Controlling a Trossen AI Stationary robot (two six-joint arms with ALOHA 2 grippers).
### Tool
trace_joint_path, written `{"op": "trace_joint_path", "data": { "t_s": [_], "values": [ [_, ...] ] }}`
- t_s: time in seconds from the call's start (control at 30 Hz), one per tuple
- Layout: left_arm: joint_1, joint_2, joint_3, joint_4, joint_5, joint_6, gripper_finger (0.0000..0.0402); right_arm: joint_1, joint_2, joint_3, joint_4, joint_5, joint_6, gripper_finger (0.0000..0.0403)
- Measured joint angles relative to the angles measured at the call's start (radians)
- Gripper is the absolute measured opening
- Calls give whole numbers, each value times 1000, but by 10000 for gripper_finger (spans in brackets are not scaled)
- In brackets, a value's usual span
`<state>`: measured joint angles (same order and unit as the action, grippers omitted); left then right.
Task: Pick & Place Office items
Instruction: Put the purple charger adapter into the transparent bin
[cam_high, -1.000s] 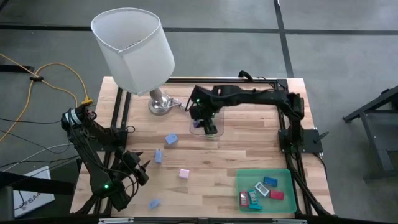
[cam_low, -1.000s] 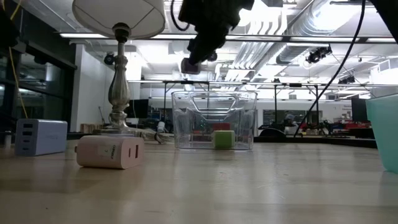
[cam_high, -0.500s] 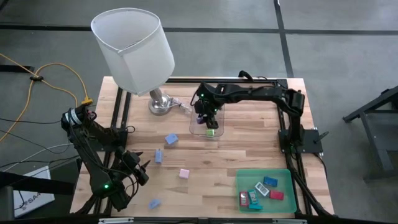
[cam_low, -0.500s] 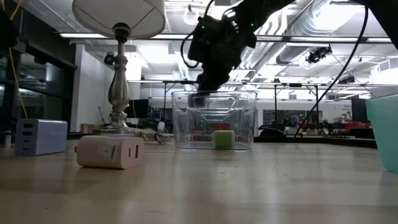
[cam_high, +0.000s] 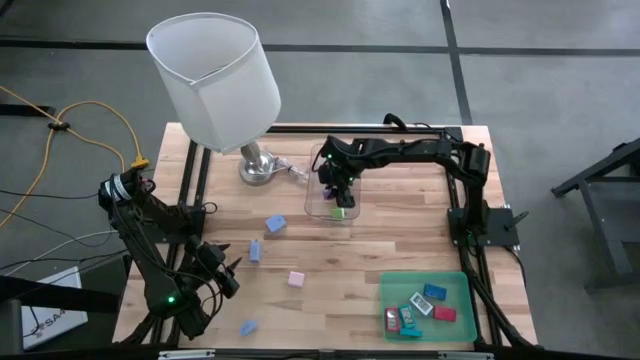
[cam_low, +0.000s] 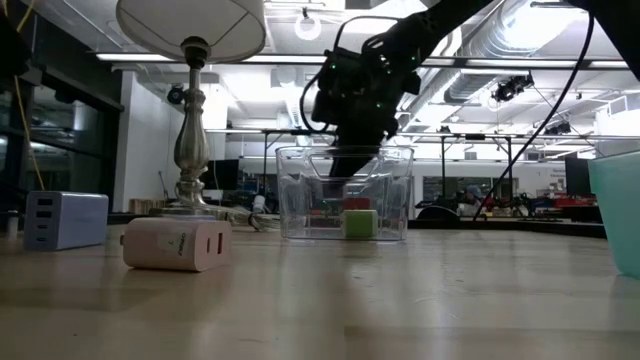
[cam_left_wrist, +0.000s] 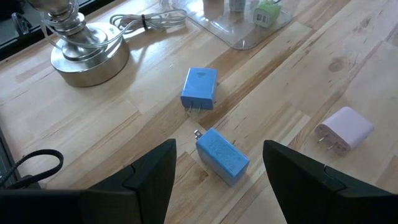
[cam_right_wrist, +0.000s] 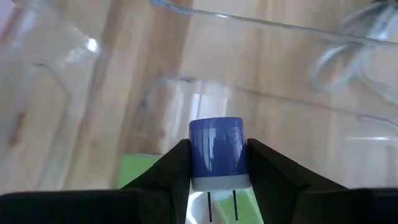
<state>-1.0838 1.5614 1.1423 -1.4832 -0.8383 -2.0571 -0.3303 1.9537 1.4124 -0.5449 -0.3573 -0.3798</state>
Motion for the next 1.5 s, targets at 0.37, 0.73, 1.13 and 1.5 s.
{"op": "trace_joint_path", "data": {
  "t_s": [0.37, 0.73, 1.13, 1.5],
  "values": [
    [0, 0, 0, 0, 0, 0, 232, -26, 0, 0, -12, 90, 18, 133],
    [0, 0, 0, 0, 0, 0, 232, -26, 0, 0, -54, 114, 65, 133],
    [0, 0, 0, 0, 0, 0, 232, -25, 1, 0, -57, 122, 67, 133],
    [0, 0, 0, 0, 0, 0, 232, -11, 1, 0, -56, 162, 70, 172]
  ]
}}
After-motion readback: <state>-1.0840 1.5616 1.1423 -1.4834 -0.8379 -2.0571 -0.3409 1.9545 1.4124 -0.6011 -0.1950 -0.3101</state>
